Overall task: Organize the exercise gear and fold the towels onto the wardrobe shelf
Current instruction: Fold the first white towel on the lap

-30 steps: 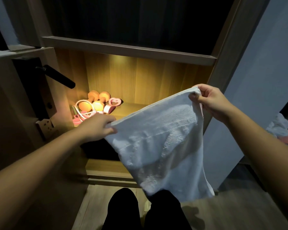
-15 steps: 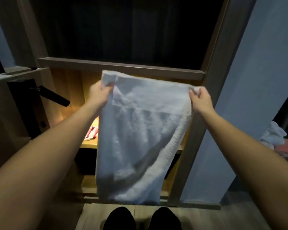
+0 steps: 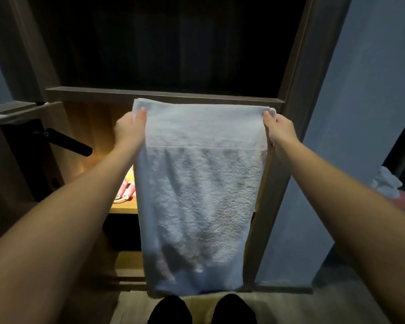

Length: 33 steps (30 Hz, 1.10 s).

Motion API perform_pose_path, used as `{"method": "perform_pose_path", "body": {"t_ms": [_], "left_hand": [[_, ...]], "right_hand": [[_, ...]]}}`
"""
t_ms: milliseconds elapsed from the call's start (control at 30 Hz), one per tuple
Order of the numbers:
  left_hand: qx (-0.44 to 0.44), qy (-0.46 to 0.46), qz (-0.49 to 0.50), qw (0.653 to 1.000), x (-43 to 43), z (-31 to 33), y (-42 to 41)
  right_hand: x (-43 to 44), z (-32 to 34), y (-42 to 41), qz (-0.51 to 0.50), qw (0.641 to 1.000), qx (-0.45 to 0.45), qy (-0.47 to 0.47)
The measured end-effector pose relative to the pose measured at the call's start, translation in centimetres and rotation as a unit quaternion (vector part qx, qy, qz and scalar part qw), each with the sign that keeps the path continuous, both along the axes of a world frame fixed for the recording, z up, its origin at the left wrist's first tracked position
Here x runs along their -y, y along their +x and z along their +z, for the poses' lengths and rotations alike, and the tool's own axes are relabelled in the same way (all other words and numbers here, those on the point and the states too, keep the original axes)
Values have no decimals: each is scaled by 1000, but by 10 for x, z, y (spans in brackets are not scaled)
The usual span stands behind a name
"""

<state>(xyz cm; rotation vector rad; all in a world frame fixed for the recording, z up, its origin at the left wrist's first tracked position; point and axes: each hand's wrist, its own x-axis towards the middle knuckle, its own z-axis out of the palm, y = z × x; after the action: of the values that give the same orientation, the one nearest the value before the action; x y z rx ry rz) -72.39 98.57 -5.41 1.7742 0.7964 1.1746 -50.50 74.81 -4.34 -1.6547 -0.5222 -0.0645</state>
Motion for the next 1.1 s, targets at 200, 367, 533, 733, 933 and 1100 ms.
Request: {"method": "perform_pose_path", "body": {"t_ms": [200,367,533,733,933,1100], "left_hand": [[11,12,-9,1000,11,3,19],[31,16,33,999,-7,6,16],[113,3,23,993,-13,39,28],[-159,14,61,985,-15,23,35],[61,82,47,994,-18,48,39],[-133,10,59,989,-23,-18,41]], "right_hand": [[-19,-8,-6,-84,995,57,3],[-17,-1,12,-87,992,91,-29],[-29,39,18,-80,987,122,72],[-31,12,31,-77,962,133,-224],[-27,40,33,-121,975,188,-8],[-28,-22,27,-64,978,54,-191]]}}
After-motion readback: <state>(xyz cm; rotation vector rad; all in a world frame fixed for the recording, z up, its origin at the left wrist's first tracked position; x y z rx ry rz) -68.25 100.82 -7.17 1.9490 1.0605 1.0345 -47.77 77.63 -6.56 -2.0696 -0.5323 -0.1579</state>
